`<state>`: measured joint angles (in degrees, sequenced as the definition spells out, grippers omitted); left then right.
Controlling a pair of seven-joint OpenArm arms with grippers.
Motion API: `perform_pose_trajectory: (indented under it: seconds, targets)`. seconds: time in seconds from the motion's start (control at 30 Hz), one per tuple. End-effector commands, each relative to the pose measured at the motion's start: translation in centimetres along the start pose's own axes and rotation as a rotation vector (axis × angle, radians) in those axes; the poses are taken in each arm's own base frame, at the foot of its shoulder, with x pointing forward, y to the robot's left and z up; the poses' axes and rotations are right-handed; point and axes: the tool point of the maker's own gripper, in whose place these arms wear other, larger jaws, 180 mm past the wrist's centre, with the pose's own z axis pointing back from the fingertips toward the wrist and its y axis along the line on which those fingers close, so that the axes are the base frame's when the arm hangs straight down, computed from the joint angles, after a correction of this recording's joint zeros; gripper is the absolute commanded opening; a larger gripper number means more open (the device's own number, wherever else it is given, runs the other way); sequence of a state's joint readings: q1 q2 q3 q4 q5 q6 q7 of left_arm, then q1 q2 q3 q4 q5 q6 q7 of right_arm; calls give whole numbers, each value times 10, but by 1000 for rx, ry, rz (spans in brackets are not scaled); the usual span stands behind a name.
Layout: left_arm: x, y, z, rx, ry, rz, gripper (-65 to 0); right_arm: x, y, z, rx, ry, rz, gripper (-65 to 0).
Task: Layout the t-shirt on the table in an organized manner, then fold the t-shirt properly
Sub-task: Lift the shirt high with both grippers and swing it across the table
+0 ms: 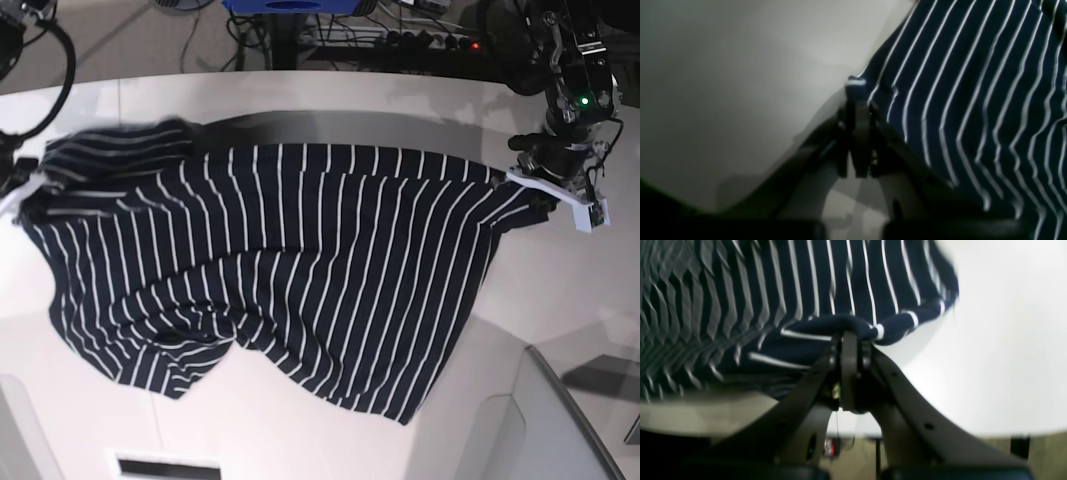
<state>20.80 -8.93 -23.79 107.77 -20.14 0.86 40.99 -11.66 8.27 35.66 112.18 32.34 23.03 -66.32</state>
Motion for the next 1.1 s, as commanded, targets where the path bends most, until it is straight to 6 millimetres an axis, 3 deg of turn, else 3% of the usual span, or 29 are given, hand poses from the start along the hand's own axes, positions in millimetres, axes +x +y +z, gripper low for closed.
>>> perform_pose_trajectory:
  seconds: [0.0,0.13,0.23,0.37,0.43,0.67,0.8,1.07]
  targets:
    - [31,-2,2,-4,-91,-12,-650,27,-6,7,-20,-72,41,-647]
    - [69,-8,-7,-18,-134,-28,-650,72,-1,2,-3,-141,99,-647]
    - [107,-17,-16,-35,-151,-8,-650,103,1,-13,26,-158,125,-647]
    - [153,-27,-31,-58,-160,-13,-650,130,-7,-36,52,-135,105,-647]
    - [165,-35,-42,-74,-148,-35,-650,144,-8,-46,66,-139,102,-647]
    - [167,-63,-87,-44,-55,-178,-650,175,-3,-84,110,-147,132,-647]
    - [172,-79,-107,-19,-89,-264,-650,194,-4,-99,120,-192,126,-647]
    - [198,-79,-146,13,-103,-283,-650,250,-4,-114,119,-290,143,-647]
